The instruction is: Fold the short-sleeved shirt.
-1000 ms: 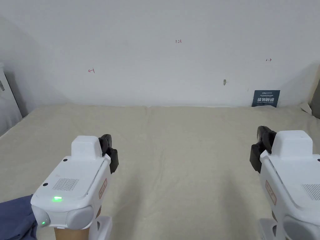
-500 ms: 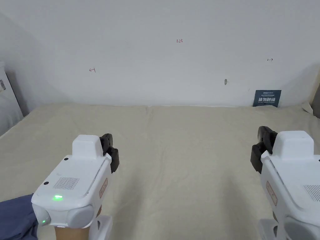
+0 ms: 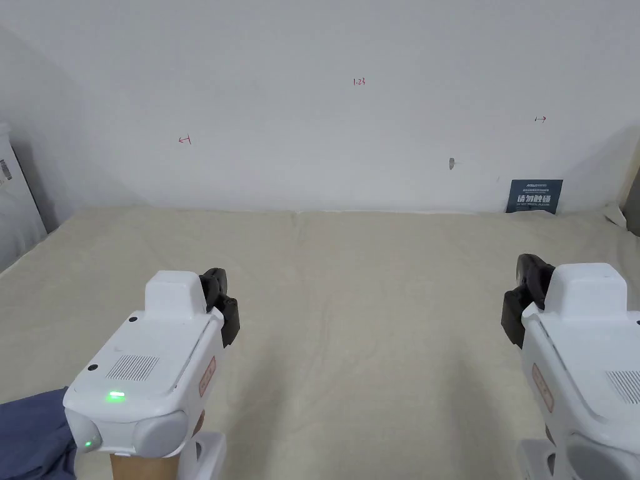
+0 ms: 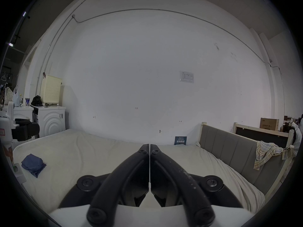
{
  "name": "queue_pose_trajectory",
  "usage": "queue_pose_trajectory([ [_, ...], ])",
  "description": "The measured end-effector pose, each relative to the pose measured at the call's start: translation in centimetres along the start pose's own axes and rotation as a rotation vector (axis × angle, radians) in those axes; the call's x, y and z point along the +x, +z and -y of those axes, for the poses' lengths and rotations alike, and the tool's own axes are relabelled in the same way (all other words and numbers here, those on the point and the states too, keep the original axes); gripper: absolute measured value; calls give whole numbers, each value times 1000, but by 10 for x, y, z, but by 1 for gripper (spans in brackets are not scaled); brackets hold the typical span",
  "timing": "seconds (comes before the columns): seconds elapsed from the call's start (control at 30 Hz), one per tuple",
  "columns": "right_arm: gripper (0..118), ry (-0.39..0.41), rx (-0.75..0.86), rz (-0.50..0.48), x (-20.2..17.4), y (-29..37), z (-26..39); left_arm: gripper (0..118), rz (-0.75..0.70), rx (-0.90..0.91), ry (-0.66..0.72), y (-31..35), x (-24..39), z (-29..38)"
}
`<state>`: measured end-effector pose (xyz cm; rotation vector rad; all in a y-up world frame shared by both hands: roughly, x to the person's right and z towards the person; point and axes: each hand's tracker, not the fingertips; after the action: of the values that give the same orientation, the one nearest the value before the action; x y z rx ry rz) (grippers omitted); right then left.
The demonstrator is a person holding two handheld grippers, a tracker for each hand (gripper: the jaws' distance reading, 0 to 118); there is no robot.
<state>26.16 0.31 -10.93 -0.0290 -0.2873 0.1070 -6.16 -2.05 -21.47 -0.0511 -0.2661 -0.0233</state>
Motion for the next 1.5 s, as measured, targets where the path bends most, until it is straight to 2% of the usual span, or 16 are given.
queue_pose_trajectory([
  [0.07, 12, -5, -4, -7, 0, 0, 0, 19, 6, -9, 7, 0, -1, -1],
  [0.13, 28, -14, -5, -8, 0, 0, 1, 45, 8, -12, 9, 0, -1, 0],
  [0.17, 47, -15, -6, -7, 0, 0, 1, 68, 8, -12, 9, -1, 0, 0],
  [0.23, 82, -17, -10, -6, 0, -1, 1, 97, 8, -20, 9, -1, 0, -1],
  [0.27, 103, -20, -13, -6, 0, -2, 1, 110, 1, -18, 11, -2, 1, 0],
  [0.33, 117, -24, -7, -4, 1, -2, 2, 116, -16, 4, 9, -1, 2, 1],
  [0.47, 118, -5, -2, 4, 0, -2, 2, 118, -41, 11, -3, -3, 4, 1],
  [1.5, 118, -15, -9, -12, 0, -3, 5, 118, -19, 14, -16, -3, 5, 2],
])
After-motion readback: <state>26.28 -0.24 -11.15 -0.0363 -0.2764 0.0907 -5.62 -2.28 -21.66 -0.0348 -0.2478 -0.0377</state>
